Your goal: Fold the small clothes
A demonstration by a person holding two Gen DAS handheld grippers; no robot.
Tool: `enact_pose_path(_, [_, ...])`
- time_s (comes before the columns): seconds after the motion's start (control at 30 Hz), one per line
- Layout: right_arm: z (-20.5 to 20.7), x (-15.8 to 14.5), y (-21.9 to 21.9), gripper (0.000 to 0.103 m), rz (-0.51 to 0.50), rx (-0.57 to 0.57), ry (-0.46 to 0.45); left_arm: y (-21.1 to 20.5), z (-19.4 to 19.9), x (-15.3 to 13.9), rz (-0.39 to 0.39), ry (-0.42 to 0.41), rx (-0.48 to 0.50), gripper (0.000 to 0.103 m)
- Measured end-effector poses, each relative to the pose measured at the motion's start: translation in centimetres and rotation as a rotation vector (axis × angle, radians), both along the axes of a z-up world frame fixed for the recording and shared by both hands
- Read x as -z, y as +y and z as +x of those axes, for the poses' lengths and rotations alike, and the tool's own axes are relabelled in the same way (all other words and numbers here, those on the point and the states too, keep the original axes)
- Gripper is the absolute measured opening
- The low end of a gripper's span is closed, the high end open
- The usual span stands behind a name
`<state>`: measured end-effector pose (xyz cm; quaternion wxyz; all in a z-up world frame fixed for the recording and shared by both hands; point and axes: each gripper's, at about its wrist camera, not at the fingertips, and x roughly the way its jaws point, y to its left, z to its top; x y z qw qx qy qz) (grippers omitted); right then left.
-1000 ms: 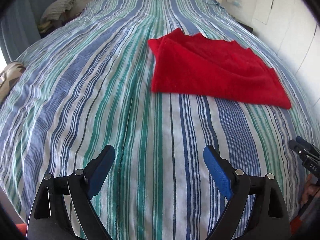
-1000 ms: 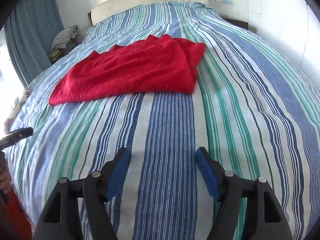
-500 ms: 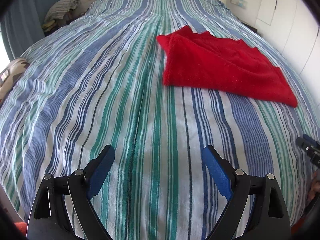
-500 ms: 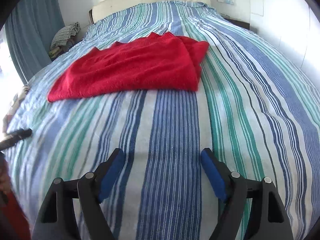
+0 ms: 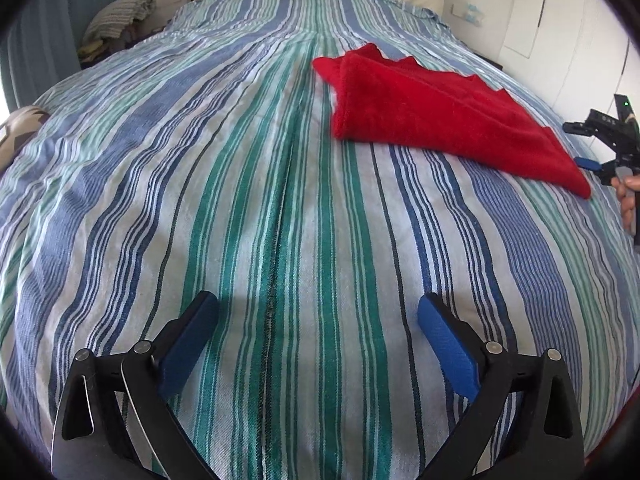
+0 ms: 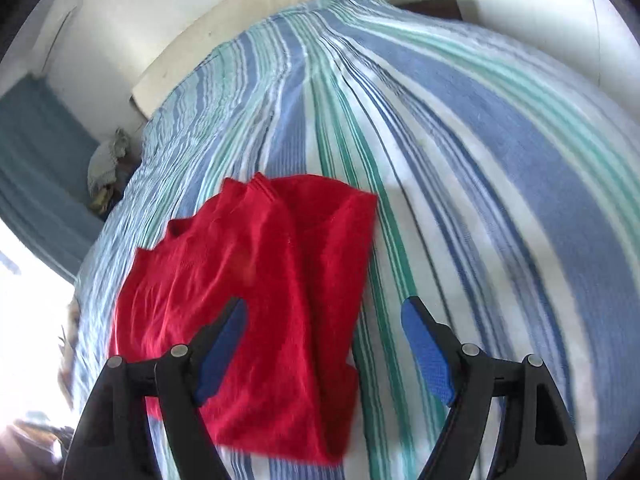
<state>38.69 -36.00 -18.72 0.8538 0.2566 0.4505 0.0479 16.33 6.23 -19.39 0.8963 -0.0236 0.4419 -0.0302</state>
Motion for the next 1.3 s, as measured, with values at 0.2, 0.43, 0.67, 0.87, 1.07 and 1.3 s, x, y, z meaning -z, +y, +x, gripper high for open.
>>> enact_pose_path(0.2, [2.6,1.7,4.4,0.012,-0.138,-0.105,0.108,-0.3,-0.1,0.3,0.011,-0.002,0.004,0.102])
enact_pose_path(0.43, [3.8,-7.5,12.7,0.01,-0.161,-0.204,-0.014,-0.3,0.1,0.4,0.003,0.006,0.005,0.102])
enact_pose_path(0.67, [7.1,-9.0,27.7,0.011,-0.09,-0.406,-0.005,-0.2,0.2,0.4,-0.006,0.003,0.012,0.102])
enact_pose_path(0.87, [8.3,-3.0,32.7,0.046,0.294,-0.5,0.168,-0.1,0.1,0.3,-0.015,0.006,0.015,0.102])
enact_pose_path(1.07, [6.5,-8.7,29.0,0.051,0.164,-0.55,-0.028,-0.1,0.1,0.4,-0.01,0.009,0.013,0.102])
enact_pose_path(1.3, [3.2,-5.0,33.0,0.028,-0.312,-0.689,-0.054,-0.2,0.0,0.5,-0.005,-0.006,0.012,0.102])
